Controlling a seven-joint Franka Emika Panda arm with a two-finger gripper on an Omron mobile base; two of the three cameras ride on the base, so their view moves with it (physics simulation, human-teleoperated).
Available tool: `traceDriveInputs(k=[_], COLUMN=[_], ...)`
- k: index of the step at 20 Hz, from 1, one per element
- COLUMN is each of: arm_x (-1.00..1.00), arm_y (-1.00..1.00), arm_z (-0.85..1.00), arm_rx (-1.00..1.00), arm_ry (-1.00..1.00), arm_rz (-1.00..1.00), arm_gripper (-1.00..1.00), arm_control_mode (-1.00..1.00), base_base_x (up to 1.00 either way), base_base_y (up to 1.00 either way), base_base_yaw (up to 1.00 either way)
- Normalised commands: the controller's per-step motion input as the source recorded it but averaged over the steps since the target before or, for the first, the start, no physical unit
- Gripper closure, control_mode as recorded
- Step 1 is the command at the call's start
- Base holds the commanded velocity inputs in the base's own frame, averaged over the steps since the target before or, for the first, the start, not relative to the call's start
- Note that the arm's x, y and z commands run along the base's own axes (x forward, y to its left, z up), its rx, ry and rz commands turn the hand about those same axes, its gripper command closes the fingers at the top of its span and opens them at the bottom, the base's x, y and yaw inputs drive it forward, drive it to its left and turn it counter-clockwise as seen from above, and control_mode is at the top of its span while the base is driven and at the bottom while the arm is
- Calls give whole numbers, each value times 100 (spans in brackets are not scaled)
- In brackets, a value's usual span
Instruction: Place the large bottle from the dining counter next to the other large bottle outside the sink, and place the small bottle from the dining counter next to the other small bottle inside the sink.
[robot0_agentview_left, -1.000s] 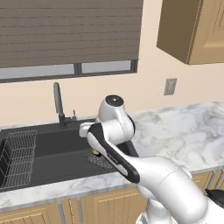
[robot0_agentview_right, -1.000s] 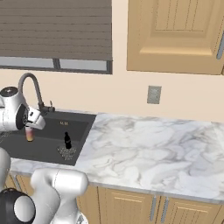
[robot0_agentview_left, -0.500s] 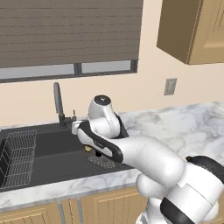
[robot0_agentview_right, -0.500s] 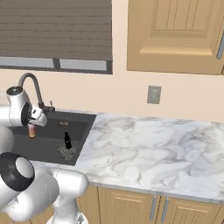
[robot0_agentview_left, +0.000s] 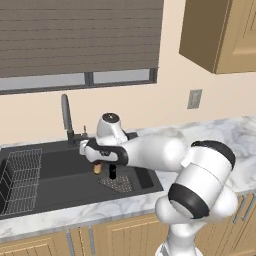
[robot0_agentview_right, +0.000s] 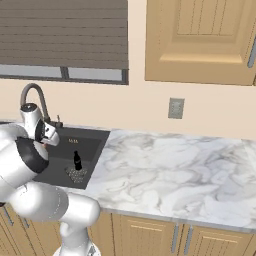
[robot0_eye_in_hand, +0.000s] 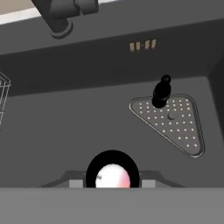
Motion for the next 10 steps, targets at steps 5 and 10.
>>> traceDriveInputs(k=[5,10], arm_x=[31,0], arm_y=[21,23], arm_z=[-29,-32], arm_rx=[-3,-6], arm_ry=[4,4], arm_rz=[0,0], arm_gripper=[100,100], arm_control_mode=[-100,-100], base_base_x=[0,0], base_base_y=[0,0], base_base_yaw=[0,0])
